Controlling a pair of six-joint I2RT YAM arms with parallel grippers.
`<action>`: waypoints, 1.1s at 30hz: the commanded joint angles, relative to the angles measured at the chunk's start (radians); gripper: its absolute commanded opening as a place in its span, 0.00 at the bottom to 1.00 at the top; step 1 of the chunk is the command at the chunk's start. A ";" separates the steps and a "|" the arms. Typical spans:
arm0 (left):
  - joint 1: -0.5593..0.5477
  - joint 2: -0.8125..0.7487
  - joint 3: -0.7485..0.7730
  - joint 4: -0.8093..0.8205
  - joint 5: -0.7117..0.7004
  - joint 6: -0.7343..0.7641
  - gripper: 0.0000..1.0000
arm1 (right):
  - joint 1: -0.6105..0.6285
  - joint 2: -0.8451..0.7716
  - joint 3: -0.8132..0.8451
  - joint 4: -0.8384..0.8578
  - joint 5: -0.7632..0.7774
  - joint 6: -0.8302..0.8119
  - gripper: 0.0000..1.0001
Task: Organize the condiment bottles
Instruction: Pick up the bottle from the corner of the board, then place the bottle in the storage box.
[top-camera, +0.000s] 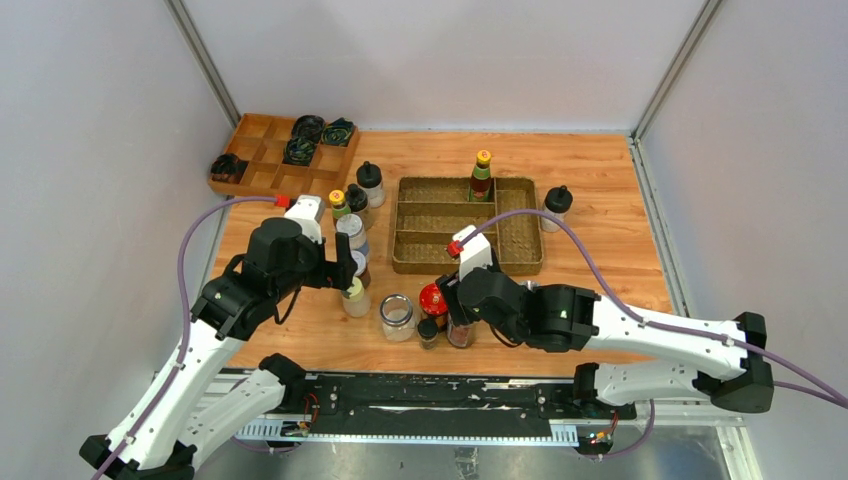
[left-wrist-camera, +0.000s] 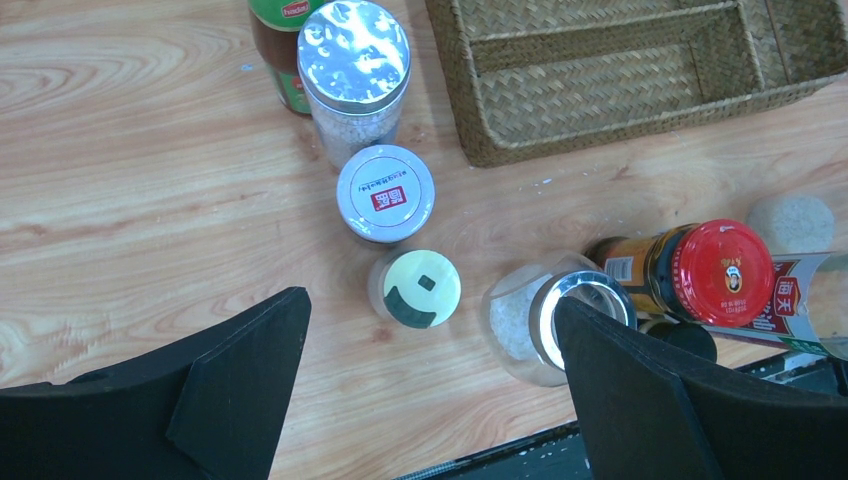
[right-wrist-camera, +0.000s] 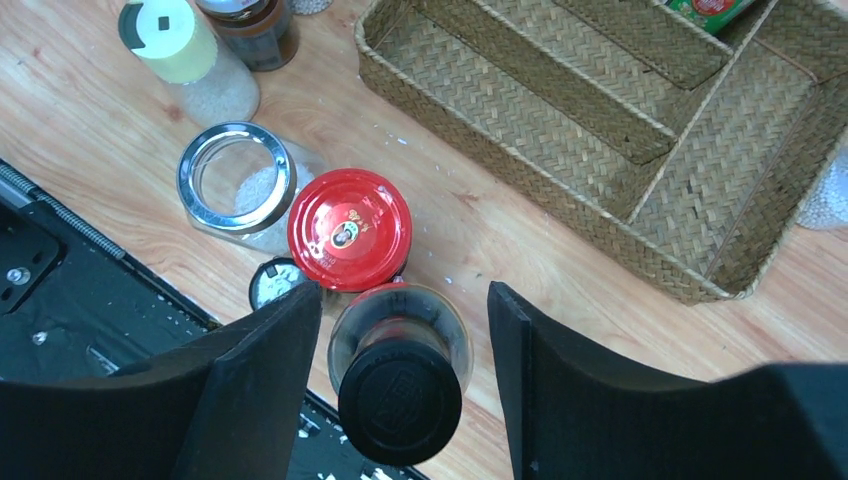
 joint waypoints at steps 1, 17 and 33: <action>0.006 -0.012 -0.004 -0.013 0.021 0.011 0.99 | 0.011 0.009 -0.017 0.028 0.067 0.020 0.62; 0.006 -0.023 -0.011 -0.012 0.029 0.001 0.99 | 0.011 -0.032 -0.009 0.034 0.119 0.011 0.00; 0.006 -0.017 -0.008 -0.011 0.036 -0.009 0.99 | -0.221 0.259 0.608 -0.014 0.012 -0.272 0.00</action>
